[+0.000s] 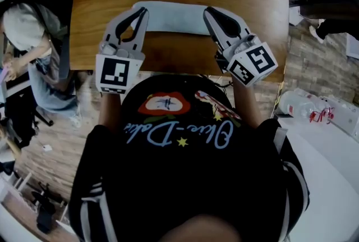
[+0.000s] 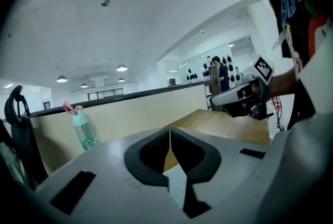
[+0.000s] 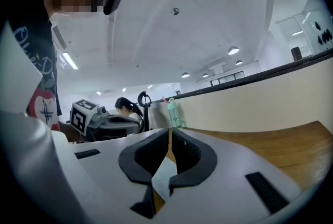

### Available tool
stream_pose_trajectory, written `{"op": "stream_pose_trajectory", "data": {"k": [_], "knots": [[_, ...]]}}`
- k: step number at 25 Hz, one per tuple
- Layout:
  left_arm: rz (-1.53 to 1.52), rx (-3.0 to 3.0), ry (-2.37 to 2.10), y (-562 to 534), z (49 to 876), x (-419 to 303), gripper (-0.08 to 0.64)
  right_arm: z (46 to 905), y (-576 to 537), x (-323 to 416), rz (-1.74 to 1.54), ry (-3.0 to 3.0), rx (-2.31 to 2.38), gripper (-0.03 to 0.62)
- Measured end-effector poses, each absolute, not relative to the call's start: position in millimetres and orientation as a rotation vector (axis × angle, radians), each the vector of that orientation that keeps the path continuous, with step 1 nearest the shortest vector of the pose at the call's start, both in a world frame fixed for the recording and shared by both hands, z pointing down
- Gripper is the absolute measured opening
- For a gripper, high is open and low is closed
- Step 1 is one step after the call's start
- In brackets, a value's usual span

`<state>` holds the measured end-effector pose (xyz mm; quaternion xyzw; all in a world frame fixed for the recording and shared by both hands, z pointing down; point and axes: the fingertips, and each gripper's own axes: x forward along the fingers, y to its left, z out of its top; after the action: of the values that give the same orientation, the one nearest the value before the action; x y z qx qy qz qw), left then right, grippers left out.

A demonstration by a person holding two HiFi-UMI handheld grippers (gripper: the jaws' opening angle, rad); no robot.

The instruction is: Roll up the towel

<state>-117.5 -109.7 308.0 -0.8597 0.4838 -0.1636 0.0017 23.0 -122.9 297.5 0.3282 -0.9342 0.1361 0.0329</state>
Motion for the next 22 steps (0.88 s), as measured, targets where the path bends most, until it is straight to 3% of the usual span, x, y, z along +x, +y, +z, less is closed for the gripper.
{"op": "stream_pose_trajectory", "data": {"k": [22], "knots": [[-0.622, -2.659, 1.422, -94.2, 315.2, -120.2, 0.012, 311.0, -110.3, 8.2, 0.448, -2.826, 0.923, 0.006]]}}
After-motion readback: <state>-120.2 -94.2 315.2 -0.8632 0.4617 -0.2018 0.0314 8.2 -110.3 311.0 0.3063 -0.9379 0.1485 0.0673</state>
